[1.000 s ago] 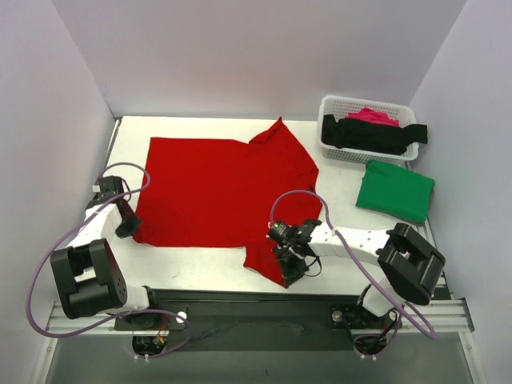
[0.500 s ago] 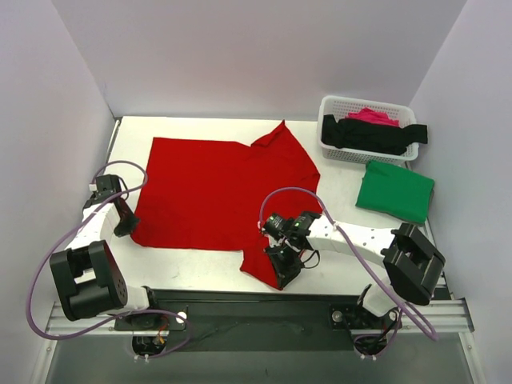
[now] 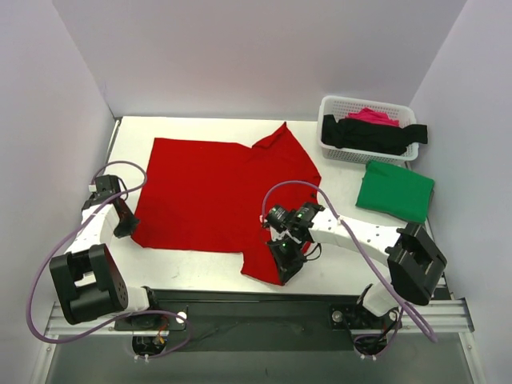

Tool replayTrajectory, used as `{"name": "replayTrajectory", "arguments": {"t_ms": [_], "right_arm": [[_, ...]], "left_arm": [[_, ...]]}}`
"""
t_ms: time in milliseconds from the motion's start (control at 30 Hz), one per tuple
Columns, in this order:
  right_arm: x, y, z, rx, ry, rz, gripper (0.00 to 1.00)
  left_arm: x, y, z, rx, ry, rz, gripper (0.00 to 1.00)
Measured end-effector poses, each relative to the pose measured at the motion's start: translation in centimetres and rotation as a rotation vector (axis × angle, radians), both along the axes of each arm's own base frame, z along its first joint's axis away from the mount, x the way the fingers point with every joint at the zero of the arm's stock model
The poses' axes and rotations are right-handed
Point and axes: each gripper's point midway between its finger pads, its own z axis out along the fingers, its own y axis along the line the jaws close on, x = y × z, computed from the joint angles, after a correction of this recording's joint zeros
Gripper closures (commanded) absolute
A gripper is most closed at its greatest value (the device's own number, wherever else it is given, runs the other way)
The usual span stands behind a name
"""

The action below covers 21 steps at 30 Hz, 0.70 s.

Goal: Fold and stack the t-shirts
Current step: Fold the flattened tshirt in 1/3 of the way

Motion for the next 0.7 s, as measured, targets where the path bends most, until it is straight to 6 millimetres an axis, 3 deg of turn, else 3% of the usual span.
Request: {"name": "replayTrajectory", "arguments": {"t_ms": [167, 467, 700], "right_arm": [[2.6, -0.5, 1.0, 0.007, -0.02, -0.075, 1.0], [9.7, -0.3, 3.8, 0.056, -0.11, -0.151, 1.0], [14.1, -0.9, 3.7, 0.02, -0.135, -0.189, 1.0]], "left_arm": [[0.8, -1.1, 0.3, -0.059, -0.032, -0.027, 1.0], [3.5, -2.6, 1.8, -0.156, -0.126, -0.07, 1.0], [4.2, -2.8, 1.2, -0.21, -0.139, -0.038, 1.0]]}}
